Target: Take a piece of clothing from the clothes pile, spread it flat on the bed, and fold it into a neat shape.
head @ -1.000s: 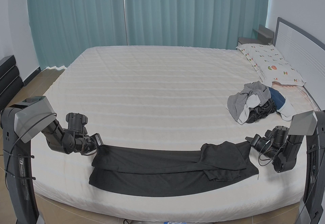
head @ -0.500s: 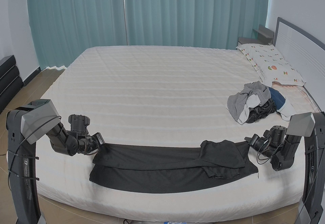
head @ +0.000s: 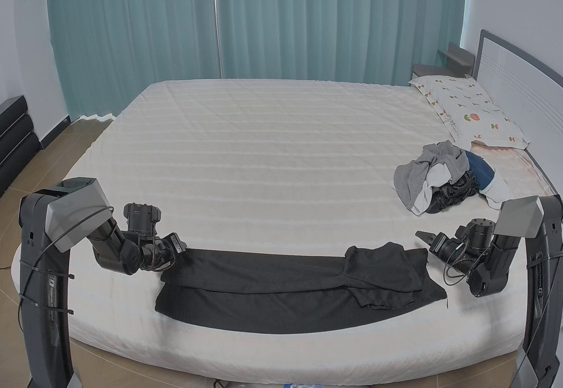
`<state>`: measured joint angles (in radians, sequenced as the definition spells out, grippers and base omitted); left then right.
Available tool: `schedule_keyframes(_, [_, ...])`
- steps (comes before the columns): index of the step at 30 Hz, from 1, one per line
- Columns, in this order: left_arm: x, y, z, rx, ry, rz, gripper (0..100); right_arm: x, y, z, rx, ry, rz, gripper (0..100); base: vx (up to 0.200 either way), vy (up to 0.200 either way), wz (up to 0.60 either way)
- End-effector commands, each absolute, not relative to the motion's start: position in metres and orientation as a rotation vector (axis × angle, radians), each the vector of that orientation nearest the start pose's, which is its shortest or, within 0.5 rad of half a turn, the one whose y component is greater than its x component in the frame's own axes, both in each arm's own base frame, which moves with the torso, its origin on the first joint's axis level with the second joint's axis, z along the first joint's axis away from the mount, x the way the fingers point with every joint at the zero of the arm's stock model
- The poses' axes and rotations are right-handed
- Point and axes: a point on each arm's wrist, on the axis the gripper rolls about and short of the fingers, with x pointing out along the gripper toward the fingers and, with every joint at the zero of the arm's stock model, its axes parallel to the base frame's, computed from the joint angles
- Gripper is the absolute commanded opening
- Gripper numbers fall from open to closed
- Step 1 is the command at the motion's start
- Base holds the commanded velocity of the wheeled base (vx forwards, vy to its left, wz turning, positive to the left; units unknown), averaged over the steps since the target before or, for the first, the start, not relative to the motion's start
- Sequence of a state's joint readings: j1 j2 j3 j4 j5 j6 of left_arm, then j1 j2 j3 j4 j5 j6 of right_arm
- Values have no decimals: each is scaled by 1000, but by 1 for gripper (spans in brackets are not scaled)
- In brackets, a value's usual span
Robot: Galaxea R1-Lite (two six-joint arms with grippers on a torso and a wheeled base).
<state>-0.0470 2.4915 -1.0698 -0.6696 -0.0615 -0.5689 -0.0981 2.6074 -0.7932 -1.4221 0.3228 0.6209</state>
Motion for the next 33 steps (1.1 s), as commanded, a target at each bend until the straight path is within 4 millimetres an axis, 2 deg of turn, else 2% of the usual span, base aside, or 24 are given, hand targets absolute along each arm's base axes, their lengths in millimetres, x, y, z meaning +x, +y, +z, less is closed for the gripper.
schedule_keyframes(1, [412,-20,-47,-555,760,114,100,373,-30,-59,693,421,105,100,0,0,0])
schedule_keyframes(4, [413,-19,-33,-579,726,114,100,364,-30,-50,702,413,104,100,0,0,0])
schedule_keyframes(5, [413,-18,-14,-614,682,101,100,357,-29,-39,724,395,104,100,0,0,0])
schedule_keyframes(7, [413,-18,-7,-629,668,98,100,354,-28,-35,731,388,105,100,0,0,0])
schedule_keyframes(8, [409,-19,7,-660,644,91,100,345,-27,-26,733,385,108,100,0,0,0])
schedule_keyframes(12, [384,-19,17,-662,672,98,100,334,-21,-14,732,393,121,100,0,0,0])
schedule_keyframes(13, [370,-18,20,-671,691,101,100,331,-17,-11,734,401,129,100,0,0,0])
schedule_keyframes(16, [350,-20,15,-689,745,102,100,323,-10,-10,734,428,139,100,-133,0,0])
schedule_keyframes(17, [337,-21,10,-692,774,104,100,314,-3,-12,737,461,145,100,-200,0,0])
schedule_keyframes(18, [337,-21,10,-692,774,104,100,314,-3,-12,737,461,145,100,-200,0,0])
schedule_keyframes(19, [324,-25,4,-702,798,99,100,299,2,-11,753,499,134,100,-200,0,0])
schedule_keyframes(22, [314,-29,0,-727,812,106,100,290,5,-8,794,514,116,100,-67,0,0])
schedule_keyframes(25, [296,-34,-10,-739,846,121,100,277,6,-14,889,578,69,100,0,0,0])
schedule_keyframes(29, [282,-37,-20,-737,850,111,100,274,4,-23,931,615,31,100,0,0,0])
schedule_keyframes(33, [282,-41,-33,-712,829,117,100,273,5,-35,929,649,7,100,0,0,0])
